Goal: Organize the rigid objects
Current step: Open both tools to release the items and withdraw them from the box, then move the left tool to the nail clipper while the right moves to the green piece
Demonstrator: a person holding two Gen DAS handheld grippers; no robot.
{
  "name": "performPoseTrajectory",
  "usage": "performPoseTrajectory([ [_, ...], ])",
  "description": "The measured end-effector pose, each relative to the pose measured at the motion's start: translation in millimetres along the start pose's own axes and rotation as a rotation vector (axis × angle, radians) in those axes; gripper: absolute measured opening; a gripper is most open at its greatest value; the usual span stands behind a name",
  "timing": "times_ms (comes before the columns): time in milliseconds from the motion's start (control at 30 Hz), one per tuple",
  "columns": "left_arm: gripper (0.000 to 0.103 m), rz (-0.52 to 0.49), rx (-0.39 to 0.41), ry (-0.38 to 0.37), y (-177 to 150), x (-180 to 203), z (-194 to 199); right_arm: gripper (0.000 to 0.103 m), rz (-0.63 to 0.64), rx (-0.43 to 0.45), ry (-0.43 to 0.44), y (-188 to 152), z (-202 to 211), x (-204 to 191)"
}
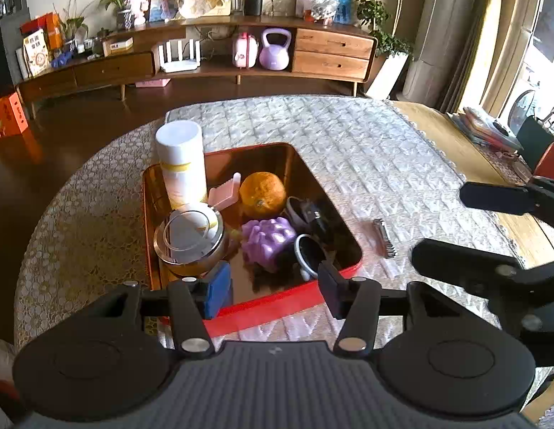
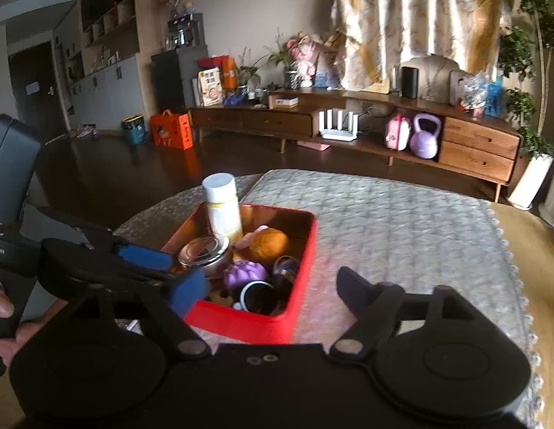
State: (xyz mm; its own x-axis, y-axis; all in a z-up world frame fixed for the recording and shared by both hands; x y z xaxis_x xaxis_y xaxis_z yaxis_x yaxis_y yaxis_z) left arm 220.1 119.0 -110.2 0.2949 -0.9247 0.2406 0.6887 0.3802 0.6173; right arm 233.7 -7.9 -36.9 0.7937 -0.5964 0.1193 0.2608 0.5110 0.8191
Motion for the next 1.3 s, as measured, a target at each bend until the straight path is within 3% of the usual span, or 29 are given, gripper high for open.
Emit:
performPoseTrajectory([
  [67,0.063,-0.007,0.010,-0.010,-1,5,5,0.088,-0.011,0.008,-0.006,-4,11,6],
  [367,0.073,-0.028,0.042,-0.050,-10,36,18,0.101,-0.084,-0.012,-0.086,-36,45,47],
  [467,0.083,-0.030,0.050,-0.066,-13,48,18,0.103,-0.100,-0.031,-0.098,-53,46,56],
  [833,0.083,-0.033,0.086,-0.108,-23,104,1,0.103,-0.057,-0.066,-0.113,-102,36,59],
  [1100,0.083,-0.069,0.077,-0.068,-31,134,-33,0.102,-0.056,-0.070,-0.112,-121,24,66],
  [1300,0.083,-0.050,0.047,-0.051,-33,143,-64,0.094,-0.054,-0.087,-0.091,-136,9,67],
])
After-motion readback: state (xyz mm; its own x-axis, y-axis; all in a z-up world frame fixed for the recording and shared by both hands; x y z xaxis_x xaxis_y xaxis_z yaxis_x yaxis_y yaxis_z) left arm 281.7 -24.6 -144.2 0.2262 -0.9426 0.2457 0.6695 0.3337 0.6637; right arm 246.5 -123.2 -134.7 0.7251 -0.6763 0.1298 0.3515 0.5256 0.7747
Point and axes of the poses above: each gripper's, at about its wrist camera, not at the fingertips, and z roughly against the way its jaws point, x to its right, y to its top, the point moved 10 cm from there along -z, roughly the way its jaws point, and after that the axes turned 15 degrees about z, right-handed, at the moved point
